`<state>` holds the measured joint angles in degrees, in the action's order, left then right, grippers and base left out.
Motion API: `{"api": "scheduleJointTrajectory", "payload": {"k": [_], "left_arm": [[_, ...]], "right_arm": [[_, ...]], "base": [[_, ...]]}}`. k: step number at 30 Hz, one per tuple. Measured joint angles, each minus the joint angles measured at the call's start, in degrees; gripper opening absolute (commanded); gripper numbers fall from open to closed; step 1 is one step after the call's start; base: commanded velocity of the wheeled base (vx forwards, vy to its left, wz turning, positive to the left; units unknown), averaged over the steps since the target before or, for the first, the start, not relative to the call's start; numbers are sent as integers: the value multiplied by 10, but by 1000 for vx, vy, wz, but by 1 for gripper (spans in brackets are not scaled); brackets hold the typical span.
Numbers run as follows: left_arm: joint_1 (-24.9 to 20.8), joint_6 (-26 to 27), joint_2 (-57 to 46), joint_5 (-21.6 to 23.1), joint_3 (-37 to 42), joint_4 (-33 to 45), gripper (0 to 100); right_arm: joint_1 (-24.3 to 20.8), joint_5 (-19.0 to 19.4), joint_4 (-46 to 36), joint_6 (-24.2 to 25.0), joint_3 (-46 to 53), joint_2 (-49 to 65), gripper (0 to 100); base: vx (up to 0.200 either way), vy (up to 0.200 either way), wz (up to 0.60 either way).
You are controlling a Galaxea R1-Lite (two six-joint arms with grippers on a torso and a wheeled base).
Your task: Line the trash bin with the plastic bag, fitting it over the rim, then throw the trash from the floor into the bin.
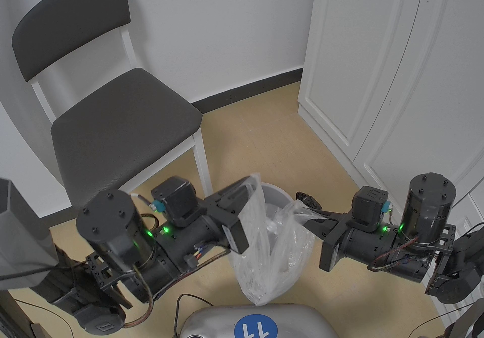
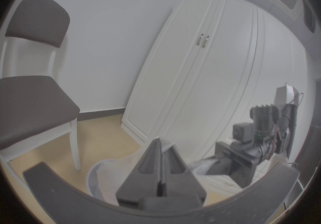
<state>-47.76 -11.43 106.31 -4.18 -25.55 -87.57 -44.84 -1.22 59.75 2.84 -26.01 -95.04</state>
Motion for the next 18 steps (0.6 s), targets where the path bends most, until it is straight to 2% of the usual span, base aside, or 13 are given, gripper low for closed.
{"api": "scheduleJointTrajectory", "payload": {"k": [7, 12, 18], "left_arm": [[38, -14, 51, -6, -73, 0, 0], [52, -52, 75, -21, -88, 0, 0], [62, -57, 79, -26, -92, 0, 0]], "right_arm": [[9, -10, 98, 13, 2, -59, 0], [17, -11, 158, 29, -2, -105, 0], [24, -12, 225, 35, -9, -162, 0]], "base": [[0, 0, 0], [0, 0, 0], [0, 0, 0]]}}
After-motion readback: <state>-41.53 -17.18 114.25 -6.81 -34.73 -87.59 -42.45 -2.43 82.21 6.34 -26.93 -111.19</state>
